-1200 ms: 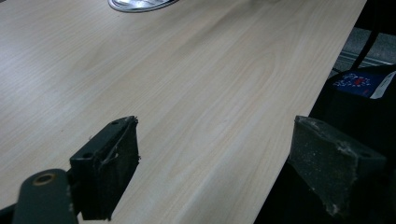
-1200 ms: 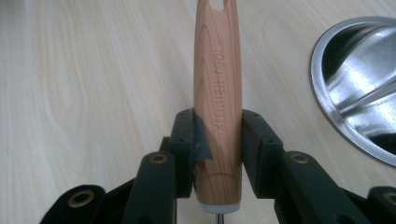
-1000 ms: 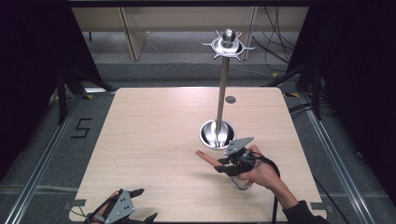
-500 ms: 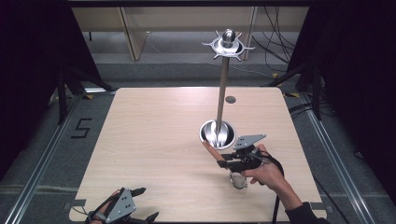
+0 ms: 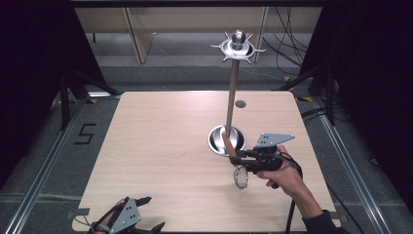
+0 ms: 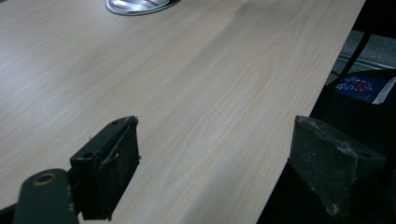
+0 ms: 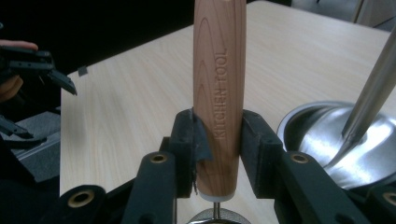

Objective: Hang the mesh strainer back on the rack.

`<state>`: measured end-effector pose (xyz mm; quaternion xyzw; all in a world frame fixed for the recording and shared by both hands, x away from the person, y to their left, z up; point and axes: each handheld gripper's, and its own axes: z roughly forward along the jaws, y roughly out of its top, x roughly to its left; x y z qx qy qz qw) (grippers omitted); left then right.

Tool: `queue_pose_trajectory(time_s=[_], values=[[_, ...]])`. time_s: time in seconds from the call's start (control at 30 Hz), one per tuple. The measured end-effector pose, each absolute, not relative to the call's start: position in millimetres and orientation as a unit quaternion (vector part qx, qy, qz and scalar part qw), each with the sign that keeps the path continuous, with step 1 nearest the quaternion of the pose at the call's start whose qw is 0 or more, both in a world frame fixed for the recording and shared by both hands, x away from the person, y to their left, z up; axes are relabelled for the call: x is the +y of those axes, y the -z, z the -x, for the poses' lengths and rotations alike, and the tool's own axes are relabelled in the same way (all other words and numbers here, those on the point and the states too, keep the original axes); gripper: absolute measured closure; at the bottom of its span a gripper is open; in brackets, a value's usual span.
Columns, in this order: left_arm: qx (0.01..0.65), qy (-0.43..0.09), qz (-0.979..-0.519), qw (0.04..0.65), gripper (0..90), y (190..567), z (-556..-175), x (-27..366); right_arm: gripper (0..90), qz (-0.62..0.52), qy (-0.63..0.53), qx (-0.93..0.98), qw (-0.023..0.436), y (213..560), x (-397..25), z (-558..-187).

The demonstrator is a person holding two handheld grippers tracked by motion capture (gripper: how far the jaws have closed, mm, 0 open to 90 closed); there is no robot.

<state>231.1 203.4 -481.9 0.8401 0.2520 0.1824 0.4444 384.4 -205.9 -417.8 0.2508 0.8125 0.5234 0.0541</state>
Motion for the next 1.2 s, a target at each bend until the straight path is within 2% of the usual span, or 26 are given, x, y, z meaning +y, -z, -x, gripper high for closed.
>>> queue_pose_trajectory(time_s=[0.13,0.17,0.27,0.47,0.5,0.73,0.8,0.9,0.93,1.2], values=[[0.253,-0.183,-0.840,0.444,15.2,483,-231,204,68.7,-0.257,-0.533,0.803,0.069,408,-208,-382],[0.252,-0.179,-0.843,0.440,15.2,482,-231,204,68.7,-0.247,-0.535,0.803,0.093,403,-212,-384],[0.255,-0.184,-0.838,0.445,15.2,483,-229,203,68.7,-0.259,-0.545,0.793,0.085,399,-213,-383],[0.251,-0.187,-0.843,0.438,15.2,483,-231,203,68.6,-0.254,-0.550,0.787,0.118,380,-221,-382],[0.252,-0.186,-0.843,0.438,15.2,483,-231,203,68.7,-0.251,-0.553,0.781,0.143,374,-223,-383],[0.255,-0.185,-0.840,0.442,15.2,484,-231,203,68.7,-0.266,-0.557,0.773,0.148,361,-226,-384],[0.255,-0.184,-0.840,0.442,15.2,484,-231,203,68.7,-0.263,-0.561,0.766,0.172,357,-228,-385],[0.257,-0.183,-0.839,0.444,15.2,485,-231,203,68.7,-0.271,-0.555,0.765,0.181,347,-231,-384],[0.260,-0.182,-0.836,0.447,15.2,485,-231,202,68.7,-0.260,-0.560,0.761,0.200,344,-232,-386],[0.258,-0.177,-0.843,0.437,15.2,485,-233,203,68.7,-0.278,-0.579,0.739,0.205,322,-238,-387]])
